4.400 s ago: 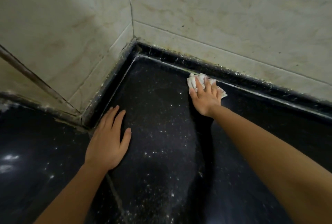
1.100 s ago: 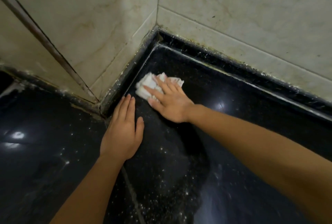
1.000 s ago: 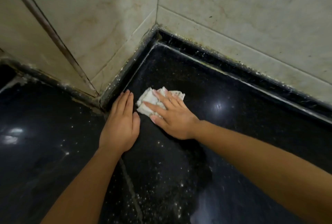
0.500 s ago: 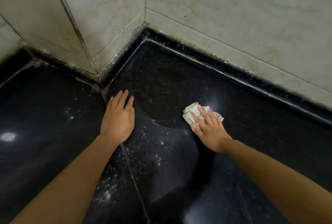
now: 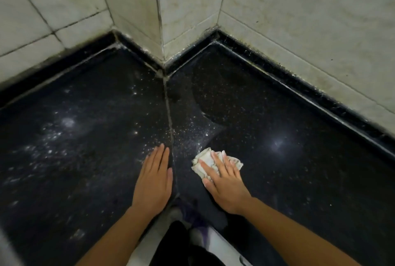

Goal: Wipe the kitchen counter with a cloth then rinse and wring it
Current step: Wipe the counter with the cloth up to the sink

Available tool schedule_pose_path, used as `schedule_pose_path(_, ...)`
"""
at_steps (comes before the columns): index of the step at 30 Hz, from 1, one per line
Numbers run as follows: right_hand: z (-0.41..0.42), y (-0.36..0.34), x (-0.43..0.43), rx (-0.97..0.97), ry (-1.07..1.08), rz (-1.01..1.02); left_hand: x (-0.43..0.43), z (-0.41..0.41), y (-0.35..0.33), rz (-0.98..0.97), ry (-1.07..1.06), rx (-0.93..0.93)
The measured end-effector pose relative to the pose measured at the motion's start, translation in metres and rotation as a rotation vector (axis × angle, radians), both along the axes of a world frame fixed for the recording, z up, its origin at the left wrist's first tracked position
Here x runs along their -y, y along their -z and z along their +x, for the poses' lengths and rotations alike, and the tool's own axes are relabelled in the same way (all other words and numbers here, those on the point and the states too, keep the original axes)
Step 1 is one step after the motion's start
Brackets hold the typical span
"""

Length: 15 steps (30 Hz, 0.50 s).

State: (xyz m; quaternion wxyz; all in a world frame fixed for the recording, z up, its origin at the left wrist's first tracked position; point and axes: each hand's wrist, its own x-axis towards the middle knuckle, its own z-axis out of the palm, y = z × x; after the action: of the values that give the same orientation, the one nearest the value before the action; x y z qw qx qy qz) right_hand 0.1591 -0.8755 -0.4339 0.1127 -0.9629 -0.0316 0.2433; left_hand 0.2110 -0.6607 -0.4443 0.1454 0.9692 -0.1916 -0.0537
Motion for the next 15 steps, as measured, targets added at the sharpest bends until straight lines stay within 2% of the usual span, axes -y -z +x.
schedule_pose_path(5,-0.021,-0.007,0.031,-0.014,-0.325,0.038,-0.025,-0.050,0.012,0.074,-0.063,-0.007)
schedule_pose_path(7,-0.013,-0.009,0.047,-0.020,-0.360,0.041,-0.028,-0.063,0.016,0.102,-0.063,-0.011)
schedule_pose_path(9,0.002,-0.007,0.061,0.014,-0.251,0.010,-0.029,-0.069,0.017,0.121,-0.076,-0.007)
schedule_pose_path(15,0.082,0.004,0.088,0.079,0.281,-0.028,-0.026,-0.069,0.020,0.122,-0.070,0.042)
